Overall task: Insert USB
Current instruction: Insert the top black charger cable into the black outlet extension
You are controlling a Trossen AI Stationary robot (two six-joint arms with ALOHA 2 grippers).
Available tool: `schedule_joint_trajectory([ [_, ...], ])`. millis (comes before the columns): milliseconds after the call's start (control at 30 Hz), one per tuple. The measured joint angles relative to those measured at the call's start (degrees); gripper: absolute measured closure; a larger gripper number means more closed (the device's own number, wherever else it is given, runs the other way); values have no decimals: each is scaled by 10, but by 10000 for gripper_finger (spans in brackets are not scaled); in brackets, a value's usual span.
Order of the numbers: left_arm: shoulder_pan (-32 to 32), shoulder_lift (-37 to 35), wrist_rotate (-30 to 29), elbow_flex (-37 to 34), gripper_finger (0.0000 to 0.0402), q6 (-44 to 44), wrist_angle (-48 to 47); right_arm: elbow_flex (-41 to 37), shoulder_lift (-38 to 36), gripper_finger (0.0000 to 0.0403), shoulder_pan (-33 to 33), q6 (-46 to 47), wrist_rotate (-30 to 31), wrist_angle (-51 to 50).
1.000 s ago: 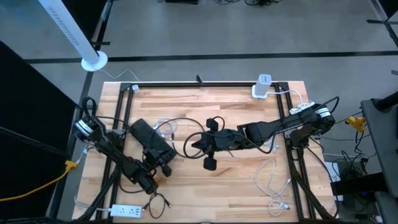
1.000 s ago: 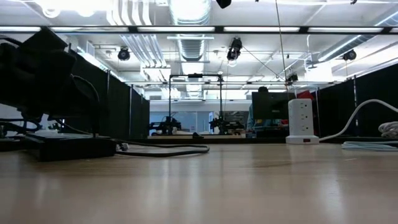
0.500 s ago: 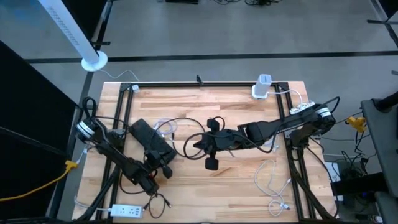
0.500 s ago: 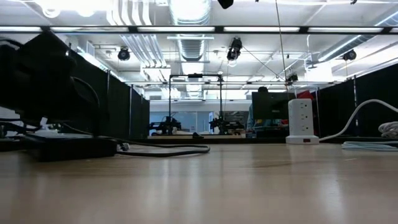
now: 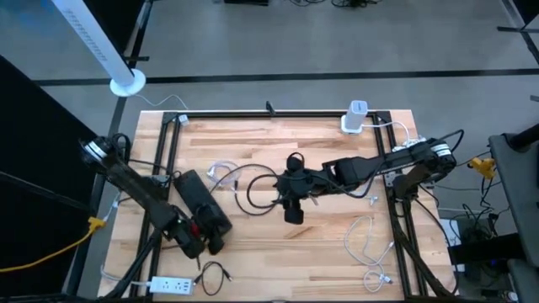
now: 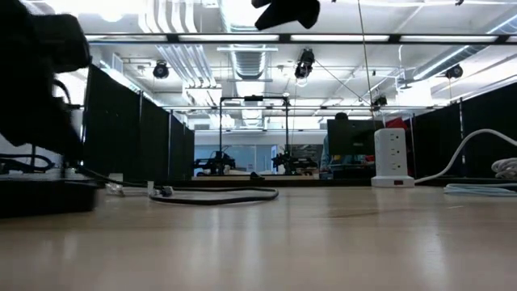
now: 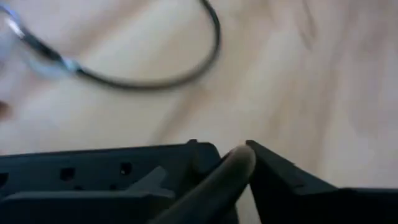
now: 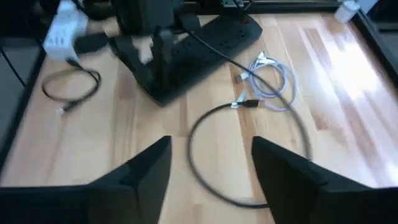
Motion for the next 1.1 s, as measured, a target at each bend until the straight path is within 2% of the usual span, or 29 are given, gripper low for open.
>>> schedule_joint_trajectory([
  [100, -1, -53, 74, -2, 250, 5, -20, 0, 19, 156, -2, -23, 0, 22],
  [233, -1, -107, 120, -1, 234, -21, -51, 0, 56, 144, -8, -41, 0, 57],
  [500, -1, -161, 104, 0, 242, -50, -131, 0, 147, 161, -15, -22, -2, 111],
  [667, -1, -171, 131, 0, 210, -69, -185, 0, 179, 154, -19, -10, -55, 128],
  [900, -1, -171, 257, 0, 140, -29, -195, 0, 183, 131, -20, 8, -57, 130],
  [1100, -1, -188, 357, 13, 126, -77, -216, 6, 182, 123, -40, 27, -66, 140],
])
